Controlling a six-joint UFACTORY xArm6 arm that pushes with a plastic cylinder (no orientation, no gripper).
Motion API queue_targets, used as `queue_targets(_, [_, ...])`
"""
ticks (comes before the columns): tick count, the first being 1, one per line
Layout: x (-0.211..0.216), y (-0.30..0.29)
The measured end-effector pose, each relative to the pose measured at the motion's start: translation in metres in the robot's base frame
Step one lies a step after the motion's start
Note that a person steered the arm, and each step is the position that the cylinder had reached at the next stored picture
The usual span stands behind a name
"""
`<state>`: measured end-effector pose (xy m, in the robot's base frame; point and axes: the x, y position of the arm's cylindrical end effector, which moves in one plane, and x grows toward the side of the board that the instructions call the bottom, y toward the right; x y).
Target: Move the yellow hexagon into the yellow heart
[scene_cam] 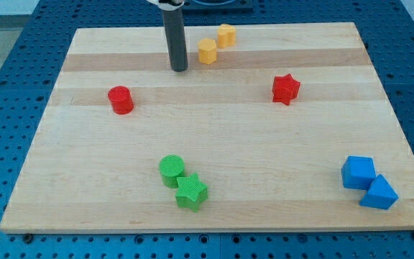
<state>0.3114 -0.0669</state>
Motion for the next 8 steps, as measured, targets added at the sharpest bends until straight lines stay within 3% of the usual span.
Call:
queue_targets(3, [-0.013, 0.021])
queue_targets(7, [-0.064, 0.022])
queue_targets(8, [-0.036, 0.018])
